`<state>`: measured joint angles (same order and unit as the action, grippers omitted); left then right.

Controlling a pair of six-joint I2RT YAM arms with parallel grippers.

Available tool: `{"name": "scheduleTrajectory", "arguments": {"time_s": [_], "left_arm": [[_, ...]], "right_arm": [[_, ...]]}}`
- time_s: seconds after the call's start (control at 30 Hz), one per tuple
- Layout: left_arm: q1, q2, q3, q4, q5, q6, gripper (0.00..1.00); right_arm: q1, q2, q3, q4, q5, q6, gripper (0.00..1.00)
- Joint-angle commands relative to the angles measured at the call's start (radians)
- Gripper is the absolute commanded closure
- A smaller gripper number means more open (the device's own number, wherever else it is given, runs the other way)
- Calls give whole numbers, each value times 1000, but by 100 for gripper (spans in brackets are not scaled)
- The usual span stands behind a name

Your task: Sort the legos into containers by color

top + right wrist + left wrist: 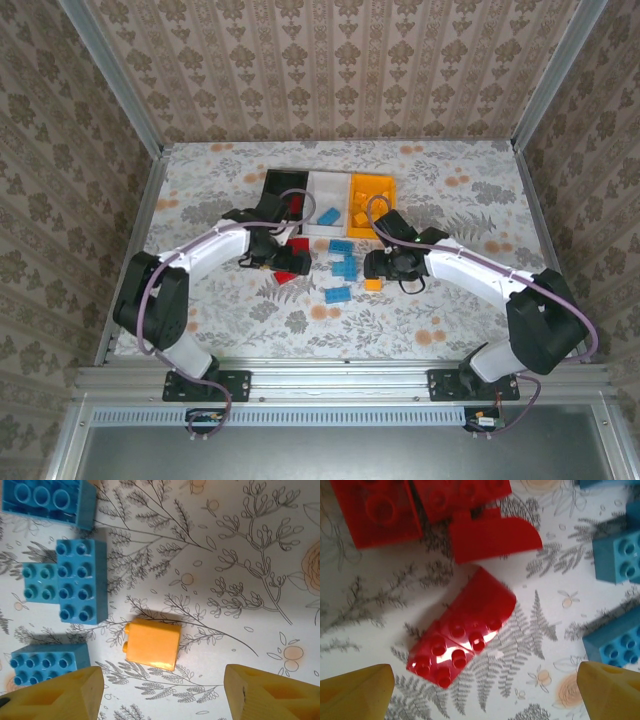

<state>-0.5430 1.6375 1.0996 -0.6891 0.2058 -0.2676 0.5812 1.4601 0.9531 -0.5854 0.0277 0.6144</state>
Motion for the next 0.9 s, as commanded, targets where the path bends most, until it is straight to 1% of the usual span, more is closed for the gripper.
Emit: {"name": "scheduleTrajectory", "arguments": {"time_s": [0.0, 0.1, 0.17, 0.2, 0.3, 0.4, 0.57, 0.7, 0.87], "left_arm": [[0, 50, 45, -15, -28, 37, 5], [0, 87, 48, -2, -16, 33, 7], [0, 100, 41, 15, 0, 25, 9], [-4, 107, 39, 20, 6, 22, 10], [-14, 126, 30, 25, -1, 24, 11], [-27, 132, 19, 28, 3, 19, 17], [-55, 131, -10, 33, -8, 10, 23], [-70, 137, -30, 37, -21, -2, 32], [-75, 157, -29, 33, -50, -11, 36]], "right_arm": [[8, -48, -6, 33, -13, 28, 33], [8, -61, -9, 24, -7, 24, 33], [7, -61, -15, 25, -5, 25, 33], [7, -95, -19, 27, -5, 27, 33], [6, -107, -28, 26, -5, 29, 33], [7, -112, -31, 24, -4, 28, 33], [6, -111, -29, 29, -4, 26, 32], [8, -104, -24, 33, -8, 26, 32], [8, -103, -35, 45, -16, 34, 32]]}}
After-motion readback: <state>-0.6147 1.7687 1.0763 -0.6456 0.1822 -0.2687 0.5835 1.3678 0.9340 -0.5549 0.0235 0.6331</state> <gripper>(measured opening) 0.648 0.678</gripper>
